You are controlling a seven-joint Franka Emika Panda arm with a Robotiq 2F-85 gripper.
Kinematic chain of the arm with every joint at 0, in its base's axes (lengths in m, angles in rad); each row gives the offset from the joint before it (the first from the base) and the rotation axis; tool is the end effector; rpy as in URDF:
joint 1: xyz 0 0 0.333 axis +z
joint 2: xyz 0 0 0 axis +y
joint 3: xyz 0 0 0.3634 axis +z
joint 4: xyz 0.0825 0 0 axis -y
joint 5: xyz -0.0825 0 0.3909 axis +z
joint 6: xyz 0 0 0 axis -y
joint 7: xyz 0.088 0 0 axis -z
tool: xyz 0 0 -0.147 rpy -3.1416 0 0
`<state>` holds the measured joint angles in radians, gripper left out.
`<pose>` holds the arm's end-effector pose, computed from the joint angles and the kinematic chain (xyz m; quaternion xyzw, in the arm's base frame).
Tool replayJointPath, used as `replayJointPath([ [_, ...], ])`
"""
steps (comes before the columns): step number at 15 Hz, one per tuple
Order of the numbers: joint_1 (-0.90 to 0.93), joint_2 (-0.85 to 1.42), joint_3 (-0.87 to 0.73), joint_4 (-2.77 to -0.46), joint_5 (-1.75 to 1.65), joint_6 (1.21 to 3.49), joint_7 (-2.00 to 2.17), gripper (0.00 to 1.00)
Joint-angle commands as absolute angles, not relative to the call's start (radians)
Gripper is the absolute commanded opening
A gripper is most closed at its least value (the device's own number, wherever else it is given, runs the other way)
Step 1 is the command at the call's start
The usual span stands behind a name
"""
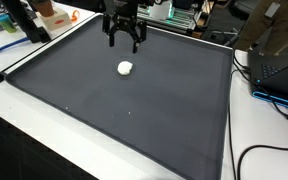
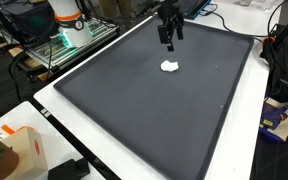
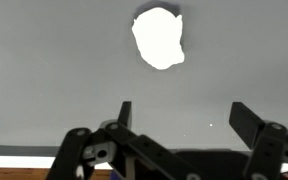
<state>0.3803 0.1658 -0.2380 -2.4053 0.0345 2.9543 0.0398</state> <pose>0.5533 0.0774 0.2926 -0.9803 -0.0396 -0.1933 0.0052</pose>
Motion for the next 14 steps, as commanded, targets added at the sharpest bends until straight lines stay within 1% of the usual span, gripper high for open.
replayJointPath([
  [1, 0.273, 0.163, -0.143, -2.405, -0.019, 2.955, 0.074, 1.00],
  [7, 0.196, 0.161, -0.075, -2.321, -0.053, 2.793, 0.118, 1.00],
  [14, 0.162, 0.169, -0.033, -2.203, -0.098, 2.584, 0.165, 1.00],
])
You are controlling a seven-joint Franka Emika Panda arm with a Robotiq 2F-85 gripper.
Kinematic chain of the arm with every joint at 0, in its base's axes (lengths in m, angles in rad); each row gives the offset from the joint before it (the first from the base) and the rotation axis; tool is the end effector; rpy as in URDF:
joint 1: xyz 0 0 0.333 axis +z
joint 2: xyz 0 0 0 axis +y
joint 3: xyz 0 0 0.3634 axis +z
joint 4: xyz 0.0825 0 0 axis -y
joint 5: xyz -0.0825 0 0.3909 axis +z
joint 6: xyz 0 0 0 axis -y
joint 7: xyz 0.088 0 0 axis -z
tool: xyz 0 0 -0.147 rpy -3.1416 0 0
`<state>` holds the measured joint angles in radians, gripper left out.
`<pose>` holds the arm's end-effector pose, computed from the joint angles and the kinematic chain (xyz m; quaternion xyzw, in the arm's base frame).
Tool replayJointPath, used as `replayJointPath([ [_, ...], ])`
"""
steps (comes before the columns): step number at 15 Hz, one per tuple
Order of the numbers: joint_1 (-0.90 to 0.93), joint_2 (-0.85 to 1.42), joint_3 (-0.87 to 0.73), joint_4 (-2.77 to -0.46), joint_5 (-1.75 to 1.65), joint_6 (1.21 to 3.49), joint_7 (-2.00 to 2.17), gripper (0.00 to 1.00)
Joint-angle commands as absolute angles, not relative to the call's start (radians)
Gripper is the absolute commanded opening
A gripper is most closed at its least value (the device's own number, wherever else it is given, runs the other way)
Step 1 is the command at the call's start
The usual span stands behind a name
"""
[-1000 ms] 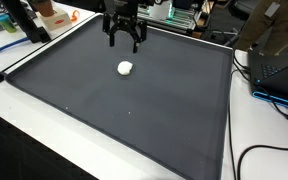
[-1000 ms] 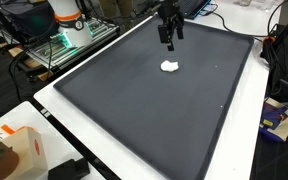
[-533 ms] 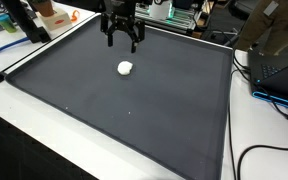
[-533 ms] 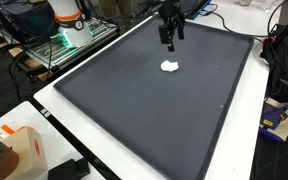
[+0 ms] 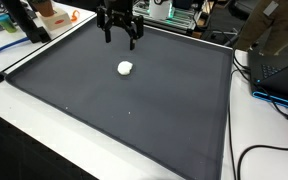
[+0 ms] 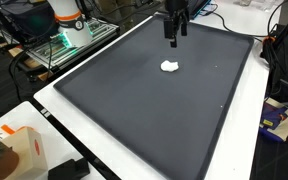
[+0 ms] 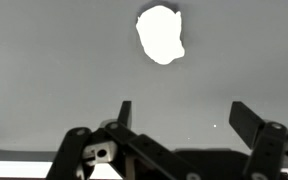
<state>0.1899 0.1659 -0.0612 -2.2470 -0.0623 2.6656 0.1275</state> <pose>0.5802 0.0761 0.3209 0.9914 0.0273 0.1278 0.0063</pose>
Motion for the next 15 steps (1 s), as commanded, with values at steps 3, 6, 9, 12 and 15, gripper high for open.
replayJointPath([
  [3, 0.155, 0.176, -0.024, -2.159, -0.112, 2.493, 0.177, 1.00],
  [6, 0.147, 0.183, -0.013, -2.117, -0.112, 2.420, 0.175, 1.00],
  [9, 0.142, 0.197, -0.005, -2.067, -0.113, 2.358, 0.178, 1.00],
  [12, 0.141, 0.227, 0.000, -2.004, -0.113, 2.304, 0.179, 1.00],
  [15, 0.142, 0.269, -0.002, -1.924, -0.118, 2.229, 0.186, 1.00],
])
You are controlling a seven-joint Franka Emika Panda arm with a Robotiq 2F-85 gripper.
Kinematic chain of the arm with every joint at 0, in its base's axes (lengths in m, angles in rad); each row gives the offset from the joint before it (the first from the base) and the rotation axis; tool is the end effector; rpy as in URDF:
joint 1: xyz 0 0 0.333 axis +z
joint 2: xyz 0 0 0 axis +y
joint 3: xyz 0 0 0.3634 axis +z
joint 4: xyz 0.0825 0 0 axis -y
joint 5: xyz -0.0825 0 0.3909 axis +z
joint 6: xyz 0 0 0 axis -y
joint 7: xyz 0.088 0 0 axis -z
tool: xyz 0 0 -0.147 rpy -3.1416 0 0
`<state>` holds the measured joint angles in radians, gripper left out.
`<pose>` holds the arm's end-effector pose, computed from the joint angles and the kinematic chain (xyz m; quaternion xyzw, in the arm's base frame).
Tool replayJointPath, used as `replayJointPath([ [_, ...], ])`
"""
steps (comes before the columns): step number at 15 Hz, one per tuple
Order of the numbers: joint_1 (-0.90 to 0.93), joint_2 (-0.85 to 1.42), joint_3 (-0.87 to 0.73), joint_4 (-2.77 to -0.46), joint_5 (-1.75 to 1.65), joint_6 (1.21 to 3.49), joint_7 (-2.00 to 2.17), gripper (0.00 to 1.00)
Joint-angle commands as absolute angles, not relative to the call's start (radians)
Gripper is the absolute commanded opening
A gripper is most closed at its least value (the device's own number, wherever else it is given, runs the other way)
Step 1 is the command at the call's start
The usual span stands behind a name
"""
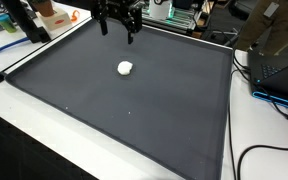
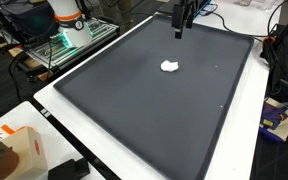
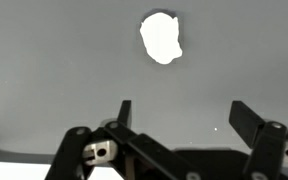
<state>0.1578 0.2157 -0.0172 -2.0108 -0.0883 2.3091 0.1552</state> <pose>0.6129 0.0827 0.3583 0.9983 0.0213 0.0460 0.0292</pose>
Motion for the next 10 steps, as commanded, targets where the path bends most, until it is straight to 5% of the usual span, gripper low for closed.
replayJointPath([
  [1, 0.140, 0.284, -0.003, -1.896, -0.116, 2.204, 0.181, 1.00],
  [10, 0.131, 0.415, -0.010, -1.647, -0.113, 1.999, 0.172, 1.00],
])
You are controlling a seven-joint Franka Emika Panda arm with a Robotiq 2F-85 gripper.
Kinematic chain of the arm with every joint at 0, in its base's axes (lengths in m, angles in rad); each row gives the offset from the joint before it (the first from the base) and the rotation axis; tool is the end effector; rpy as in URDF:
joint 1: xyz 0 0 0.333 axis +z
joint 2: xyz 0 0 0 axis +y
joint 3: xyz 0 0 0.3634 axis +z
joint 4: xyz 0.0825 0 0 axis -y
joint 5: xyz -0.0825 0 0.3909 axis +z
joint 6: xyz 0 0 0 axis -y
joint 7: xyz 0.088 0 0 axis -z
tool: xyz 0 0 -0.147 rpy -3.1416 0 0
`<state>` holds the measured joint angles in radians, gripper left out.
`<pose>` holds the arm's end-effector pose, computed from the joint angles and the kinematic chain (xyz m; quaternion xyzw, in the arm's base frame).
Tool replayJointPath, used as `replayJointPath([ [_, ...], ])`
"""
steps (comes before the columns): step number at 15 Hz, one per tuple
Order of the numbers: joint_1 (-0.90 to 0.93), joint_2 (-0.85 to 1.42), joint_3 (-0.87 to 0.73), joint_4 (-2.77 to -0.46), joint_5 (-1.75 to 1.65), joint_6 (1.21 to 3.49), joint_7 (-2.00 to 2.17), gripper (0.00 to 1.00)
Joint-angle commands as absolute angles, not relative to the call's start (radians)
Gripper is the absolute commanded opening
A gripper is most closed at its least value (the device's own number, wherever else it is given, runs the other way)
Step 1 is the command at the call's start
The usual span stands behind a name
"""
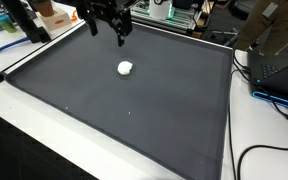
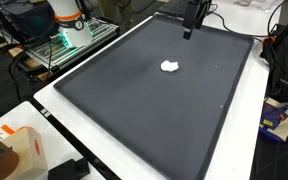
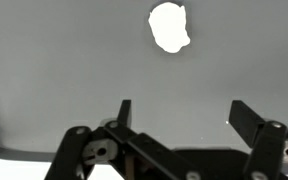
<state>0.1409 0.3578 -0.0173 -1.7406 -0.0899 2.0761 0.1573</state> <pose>0.6644 0.0757 0.3704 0.9990 0.0059 -0.0052 0.0433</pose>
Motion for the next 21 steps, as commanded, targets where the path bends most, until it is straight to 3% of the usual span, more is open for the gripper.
replayJointPath([
  [1, 0.131, 0.431, -0.010, -1.621, -0.113, 1.978, 0.170, 1.00],
  [9, 0.133, 0.541, -0.017, -1.437, -0.124, 1.849, 0.162, 1.00],
  [21, 0.121, 0.518, -0.006, -1.450, -0.095, 1.952, 0.159, 1.00],
])
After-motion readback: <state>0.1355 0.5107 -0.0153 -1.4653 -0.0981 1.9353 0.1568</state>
